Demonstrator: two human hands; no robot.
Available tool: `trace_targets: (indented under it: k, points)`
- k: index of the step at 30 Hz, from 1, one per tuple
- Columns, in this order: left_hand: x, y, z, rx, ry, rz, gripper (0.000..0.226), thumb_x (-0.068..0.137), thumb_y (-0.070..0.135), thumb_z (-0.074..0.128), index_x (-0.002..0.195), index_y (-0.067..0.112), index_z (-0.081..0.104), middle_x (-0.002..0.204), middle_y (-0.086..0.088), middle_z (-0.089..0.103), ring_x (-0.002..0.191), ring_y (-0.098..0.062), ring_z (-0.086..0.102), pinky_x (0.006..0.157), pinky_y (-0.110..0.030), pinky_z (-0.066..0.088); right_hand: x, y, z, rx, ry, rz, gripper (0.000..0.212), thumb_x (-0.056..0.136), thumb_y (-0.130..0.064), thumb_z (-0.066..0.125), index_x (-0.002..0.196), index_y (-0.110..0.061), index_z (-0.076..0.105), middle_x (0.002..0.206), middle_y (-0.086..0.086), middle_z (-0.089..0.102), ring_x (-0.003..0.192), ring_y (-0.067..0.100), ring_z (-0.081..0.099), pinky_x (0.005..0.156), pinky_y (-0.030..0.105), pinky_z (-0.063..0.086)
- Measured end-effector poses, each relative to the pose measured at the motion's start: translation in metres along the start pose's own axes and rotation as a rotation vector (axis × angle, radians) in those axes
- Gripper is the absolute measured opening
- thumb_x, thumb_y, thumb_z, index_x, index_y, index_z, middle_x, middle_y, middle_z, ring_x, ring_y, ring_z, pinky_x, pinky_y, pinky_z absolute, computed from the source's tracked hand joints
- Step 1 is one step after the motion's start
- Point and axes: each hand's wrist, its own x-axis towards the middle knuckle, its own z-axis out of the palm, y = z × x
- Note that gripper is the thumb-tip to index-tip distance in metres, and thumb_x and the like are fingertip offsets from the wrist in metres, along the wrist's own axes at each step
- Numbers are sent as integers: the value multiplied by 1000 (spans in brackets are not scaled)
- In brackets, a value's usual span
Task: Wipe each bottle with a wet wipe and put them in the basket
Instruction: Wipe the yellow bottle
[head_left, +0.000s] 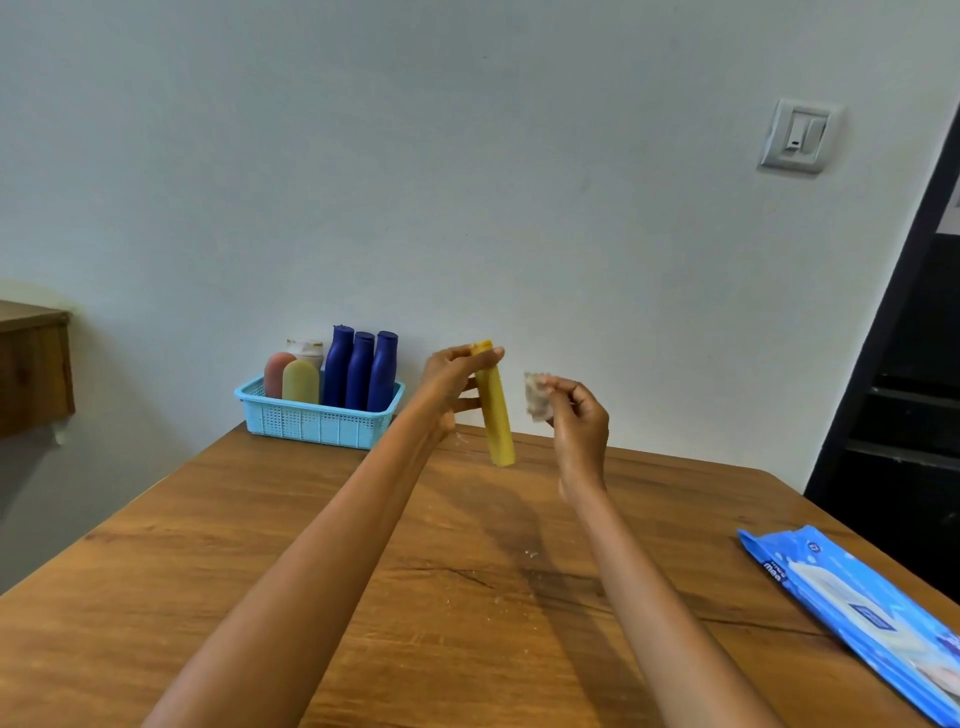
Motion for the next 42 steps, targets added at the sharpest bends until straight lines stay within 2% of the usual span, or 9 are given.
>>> trace_targets:
  k: [3,6,12,17,21,25,29,36,42]
  points:
    - [-5,-2,7,-15,-112,-27,27,83,22,68,105,7,63,98,-7,65,96,-25,62,81,-36,54,3,-9,3,65,-123,60,27,95,-23,53,117,-14,65,111,-7,65,104,8,60,85,24,52]
    - [-5,-6,8,56,-176,-3,24,87,23,63,105,7,65,95,-4,68,99,-14,60,102,-36,35,-1,-16,5,67,-228,139,28,97,-24,48,120,-15,63,108,-2,66,98,10,63,75,18,53]
    - [3,-8,-8,-167,-147,105,23,85,14,62,106,5,63,102,-5,65,107,-20,57,98,-32,44,-7,-5,-1,-48,-329,359,17,95,-21,52,96,-12,68,73,-3,63,74,12,61,67,23,53]
    - [3,-10,-7,-170,-101,142,35,86,10,63,120,5,56,106,-5,63,110,-21,57,86,-30,50,-8,9,2,-74,-318,538,19,94,-18,53,104,-6,64,88,8,67,79,17,63,81,33,54]
    - [-1,-11,5,-69,-65,248,48,81,9,69,126,7,52,102,-1,63,101,-17,59,89,-31,50,-8,9,1,174,-260,737,13,94,-10,53,101,-1,59,90,17,66,71,19,65,63,24,56]
    - [-1,-13,9,11,-29,323,46,78,11,73,119,18,53,108,0,62,110,-19,57,96,-33,48,-5,9,2,284,-192,803,12,90,2,53,102,4,58,93,22,64,48,13,65,50,19,55]
    - [0,-14,8,73,21,354,51,77,12,74,123,16,51,116,-3,60,112,-18,56,97,-32,47,-10,10,1,231,-231,863,8,89,-1,55,88,5,60,90,20,64,58,14,58,49,19,52]
    - [2,-22,5,74,16,327,52,77,13,75,122,16,51,116,-4,61,113,-19,56,99,-35,46,-12,11,3,41,-70,661,17,93,-20,47,80,-13,55,73,4,52,62,11,42,54,23,34]
    - [-1,-28,16,100,-69,270,36,77,15,75,108,21,57,105,-3,66,107,-23,62,95,-40,51,-11,0,8,69,-18,158,20,95,-23,53,105,-22,70,102,-6,69,92,8,60,68,16,46]
